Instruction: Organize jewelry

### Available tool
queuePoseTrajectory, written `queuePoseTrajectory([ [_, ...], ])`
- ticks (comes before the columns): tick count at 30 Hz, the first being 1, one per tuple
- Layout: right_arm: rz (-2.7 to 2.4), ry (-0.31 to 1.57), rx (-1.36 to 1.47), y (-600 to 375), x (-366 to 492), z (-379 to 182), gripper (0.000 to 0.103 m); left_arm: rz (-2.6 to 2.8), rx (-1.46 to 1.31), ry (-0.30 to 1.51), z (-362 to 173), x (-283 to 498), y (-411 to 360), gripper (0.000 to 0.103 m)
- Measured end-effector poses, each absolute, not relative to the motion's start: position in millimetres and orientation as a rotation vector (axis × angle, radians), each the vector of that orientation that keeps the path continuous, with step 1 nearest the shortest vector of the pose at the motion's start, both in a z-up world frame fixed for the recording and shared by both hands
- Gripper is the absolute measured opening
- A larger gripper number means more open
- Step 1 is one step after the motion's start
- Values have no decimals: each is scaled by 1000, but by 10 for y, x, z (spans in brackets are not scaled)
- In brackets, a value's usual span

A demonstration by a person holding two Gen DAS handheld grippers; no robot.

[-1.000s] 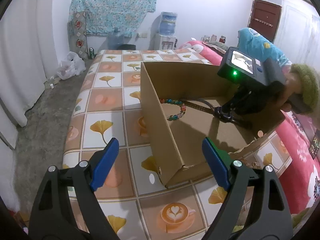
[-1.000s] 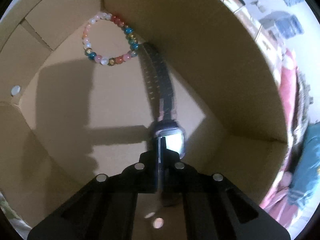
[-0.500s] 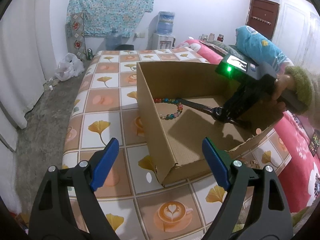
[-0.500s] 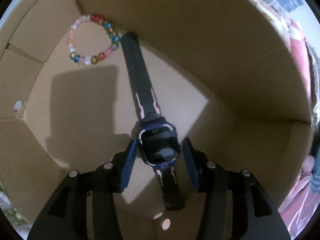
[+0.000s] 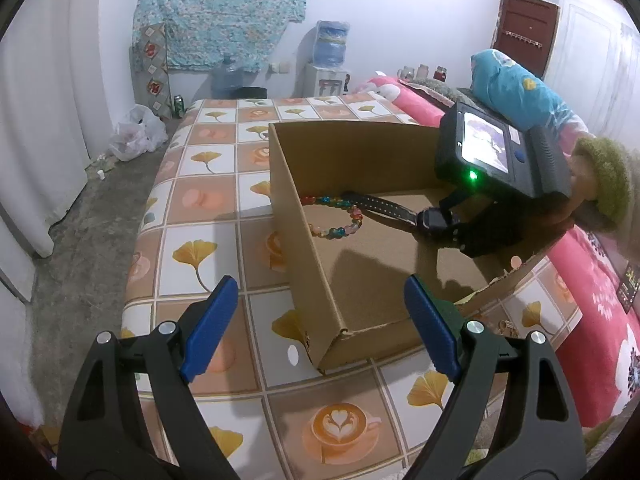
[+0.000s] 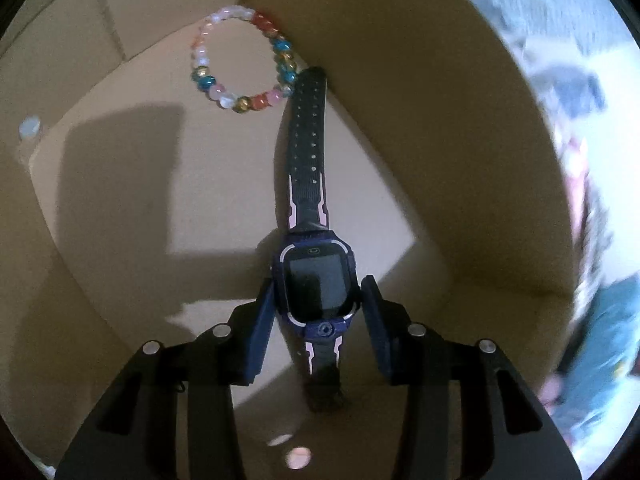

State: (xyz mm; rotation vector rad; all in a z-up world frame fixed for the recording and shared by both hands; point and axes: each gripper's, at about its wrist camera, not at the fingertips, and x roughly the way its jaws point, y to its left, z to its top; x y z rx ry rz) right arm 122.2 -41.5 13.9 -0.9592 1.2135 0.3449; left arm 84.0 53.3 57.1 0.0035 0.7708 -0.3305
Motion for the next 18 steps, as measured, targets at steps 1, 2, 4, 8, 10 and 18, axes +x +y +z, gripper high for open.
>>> queuePoseTrajectory([
  [1, 338, 1193, -995, -385, 1197, 146, 42, -330, 2, 771, 570, 841, 539, 81],
  [2, 317, 1152, -1069, -340, 1154, 140, 42, -330, 2, 772, 570, 841, 534, 81],
  [4, 267, 1072, -1219, -110, 936, 106, 42, -330, 2, 773, 571, 836, 527, 81],
  [8, 213, 977, -1367, -61, 917, -34, 43, -332, 4, 774, 569, 836, 526, 81],
  [10, 197, 945, -1408, -35, 893, -102, 43, -328, 3, 772, 573, 834, 526, 81],
  [18, 168, 902, -1232, -158, 918, 185, 44, -323, -7, 770, 567, 816, 537, 81],
])
